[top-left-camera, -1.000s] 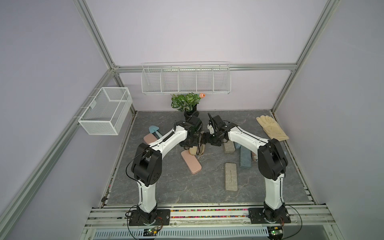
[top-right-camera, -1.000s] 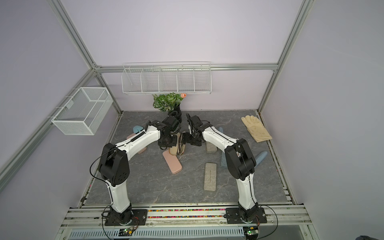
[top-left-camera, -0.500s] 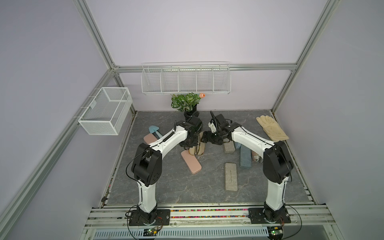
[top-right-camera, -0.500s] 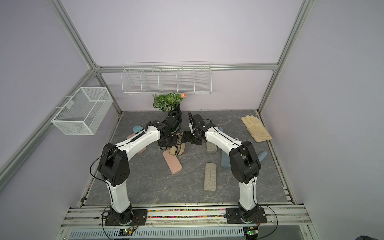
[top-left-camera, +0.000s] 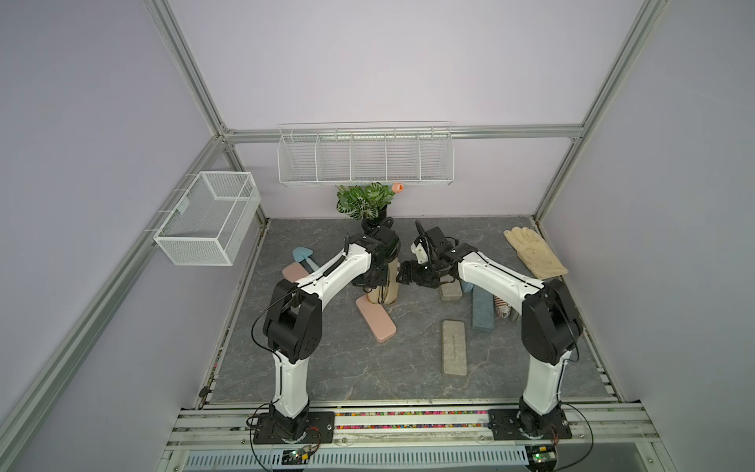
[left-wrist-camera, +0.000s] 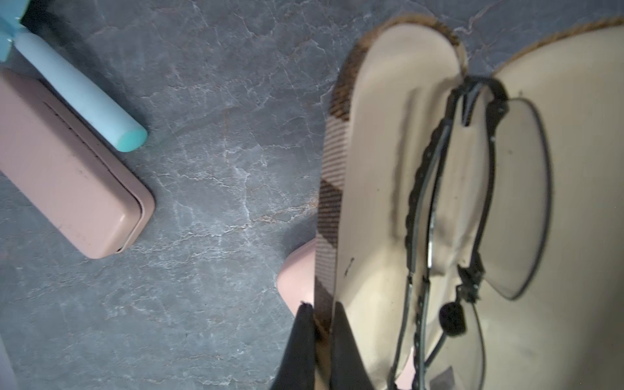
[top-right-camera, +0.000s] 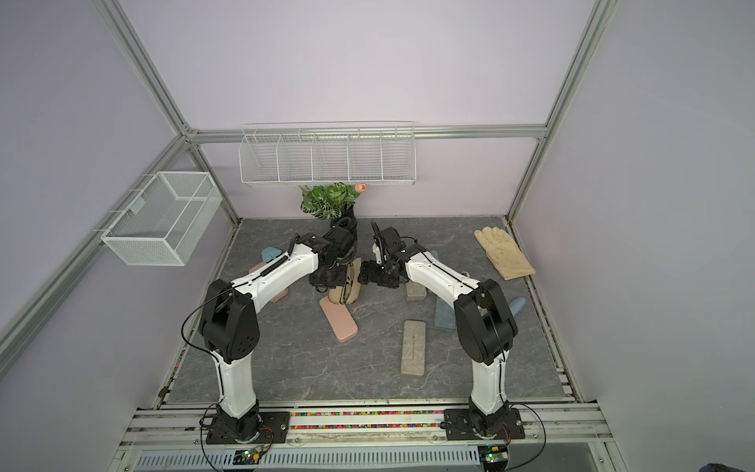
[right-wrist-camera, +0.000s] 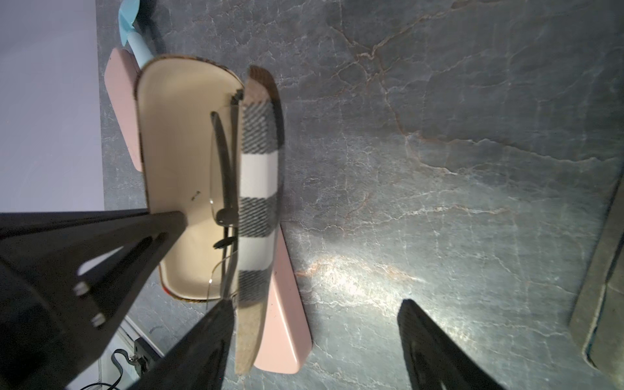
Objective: Close the glasses case
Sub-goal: Adjust the glasses case at the center of the board.
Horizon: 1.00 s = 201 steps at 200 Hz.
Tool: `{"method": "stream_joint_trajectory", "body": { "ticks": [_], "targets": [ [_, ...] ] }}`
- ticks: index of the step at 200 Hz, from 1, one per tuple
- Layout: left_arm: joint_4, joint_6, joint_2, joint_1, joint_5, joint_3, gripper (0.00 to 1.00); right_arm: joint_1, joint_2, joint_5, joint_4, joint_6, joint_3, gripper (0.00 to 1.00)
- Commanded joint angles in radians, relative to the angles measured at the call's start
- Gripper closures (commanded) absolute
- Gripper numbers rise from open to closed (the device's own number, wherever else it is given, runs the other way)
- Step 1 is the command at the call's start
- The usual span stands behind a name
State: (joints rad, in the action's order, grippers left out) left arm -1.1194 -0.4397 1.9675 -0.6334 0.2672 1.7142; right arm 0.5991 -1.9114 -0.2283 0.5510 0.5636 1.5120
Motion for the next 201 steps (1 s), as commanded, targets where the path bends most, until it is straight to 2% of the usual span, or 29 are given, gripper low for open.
{"method": "stream_joint_trajectory", "body": {
  "ticks": [1,28,62,77,101,116,147,201],
  "targets": [
    [-0.069,-0.017,0.025,-0.016,0.079,0.075,0.94,-0.003,0.035,0.016,-0.021,-0.013,-0.029,0.22],
    [-0.099,-0.024,0.056,-0.027,0.091,0.12,0.94,-0.009,0.043,0.024,-0.044,-0.009,-0.067,0.26],
    [-0.135,-0.034,0.106,-0.043,0.106,0.176,0.94,-0.03,0.067,0.022,-0.069,-0.014,-0.118,0.38],
    [-0.161,-0.037,0.138,-0.052,0.117,0.213,0.94,-0.041,0.066,0.013,-0.077,-0.018,-0.138,0.48],
    [-0.184,-0.042,0.177,-0.066,0.116,0.264,0.95,-0.056,0.033,-0.028,-0.11,-0.019,-0.158,0.75],
    [-0.189,-0.046,0.19,-0.071,0.11,0.287,0.95,-0.062,0.011,-0.088,-0.164,-0.017,-0.174,0.83],
    [-0.192,-0.057,0.205,-0.075,0.089,0.318,0.95,-0.073,-0.008,-0.222,-0.313,0.036,-0.215,0.86],
    [-0.189,-0.07,0.208,-0.083,0.079,0.323,0.95,-0.074,-0.032,-0.272,-0.349,0.076,-0.197,0.85]
  ]
}}
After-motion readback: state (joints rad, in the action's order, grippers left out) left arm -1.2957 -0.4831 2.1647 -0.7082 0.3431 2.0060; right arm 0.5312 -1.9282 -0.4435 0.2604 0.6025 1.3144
